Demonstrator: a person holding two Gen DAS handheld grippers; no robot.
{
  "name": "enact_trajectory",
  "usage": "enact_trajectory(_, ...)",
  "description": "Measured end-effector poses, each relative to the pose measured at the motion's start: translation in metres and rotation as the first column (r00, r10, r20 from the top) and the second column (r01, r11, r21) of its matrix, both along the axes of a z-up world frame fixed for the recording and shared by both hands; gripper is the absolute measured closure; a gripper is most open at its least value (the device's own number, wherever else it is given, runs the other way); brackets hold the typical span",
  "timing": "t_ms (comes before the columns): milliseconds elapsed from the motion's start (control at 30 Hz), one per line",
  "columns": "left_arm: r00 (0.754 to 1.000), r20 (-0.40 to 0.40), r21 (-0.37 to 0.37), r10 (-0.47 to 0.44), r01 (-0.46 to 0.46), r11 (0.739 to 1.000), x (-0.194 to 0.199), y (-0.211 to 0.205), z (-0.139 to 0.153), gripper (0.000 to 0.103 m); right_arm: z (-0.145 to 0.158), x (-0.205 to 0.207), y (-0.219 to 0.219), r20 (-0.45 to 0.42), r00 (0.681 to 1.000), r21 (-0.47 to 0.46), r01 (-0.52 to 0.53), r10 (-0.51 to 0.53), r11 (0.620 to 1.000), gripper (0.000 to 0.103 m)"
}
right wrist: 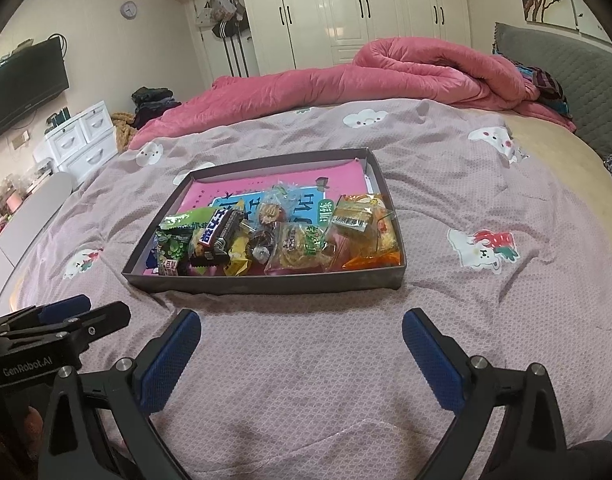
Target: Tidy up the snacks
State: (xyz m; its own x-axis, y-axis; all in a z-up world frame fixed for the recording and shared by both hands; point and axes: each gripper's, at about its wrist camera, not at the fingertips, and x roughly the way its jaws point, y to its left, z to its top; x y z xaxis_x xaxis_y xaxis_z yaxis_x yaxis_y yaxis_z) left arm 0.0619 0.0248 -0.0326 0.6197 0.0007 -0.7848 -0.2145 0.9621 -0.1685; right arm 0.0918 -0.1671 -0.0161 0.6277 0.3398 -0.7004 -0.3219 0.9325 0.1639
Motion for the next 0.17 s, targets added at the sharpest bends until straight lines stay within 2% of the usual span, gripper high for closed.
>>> enact_trajectory(167, 0.998, -0.003, 0.012, 0.057, -0.057, 0.998, 0.008, 0.023, -0.004, 0.022, -0.004, 0.01, -0.007, -0.01, 1.0, 0.022, 0.021, -0.021, 1.0, 0.001)
